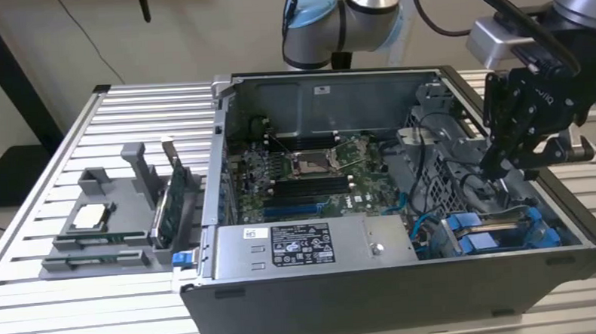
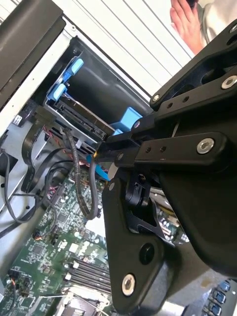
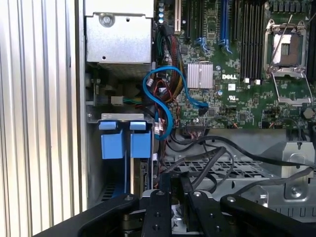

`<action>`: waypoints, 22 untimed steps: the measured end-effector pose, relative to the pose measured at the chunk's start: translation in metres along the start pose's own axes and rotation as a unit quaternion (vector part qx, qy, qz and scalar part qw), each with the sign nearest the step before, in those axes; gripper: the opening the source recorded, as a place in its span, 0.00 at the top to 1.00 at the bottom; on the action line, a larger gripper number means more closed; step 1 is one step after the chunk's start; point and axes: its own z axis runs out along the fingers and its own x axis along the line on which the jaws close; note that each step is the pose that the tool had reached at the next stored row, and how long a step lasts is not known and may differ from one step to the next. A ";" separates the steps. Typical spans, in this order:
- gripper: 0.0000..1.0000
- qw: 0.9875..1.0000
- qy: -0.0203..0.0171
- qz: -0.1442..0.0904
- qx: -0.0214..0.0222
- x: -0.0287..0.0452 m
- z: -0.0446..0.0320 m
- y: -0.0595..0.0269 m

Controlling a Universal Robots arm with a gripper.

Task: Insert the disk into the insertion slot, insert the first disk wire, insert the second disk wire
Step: 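Insert the first disk wire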

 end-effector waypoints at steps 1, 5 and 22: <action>0.81 1.000 0.000 0.000 0.000 0.0001 0.0003 0.0000; 0.81 1.000 0.001 0.000 0.000 0.0004 0.0016 -0.0001; 0.81 1.000 0.002 0.000 -0.002 0.0129 0.0063 -0.0160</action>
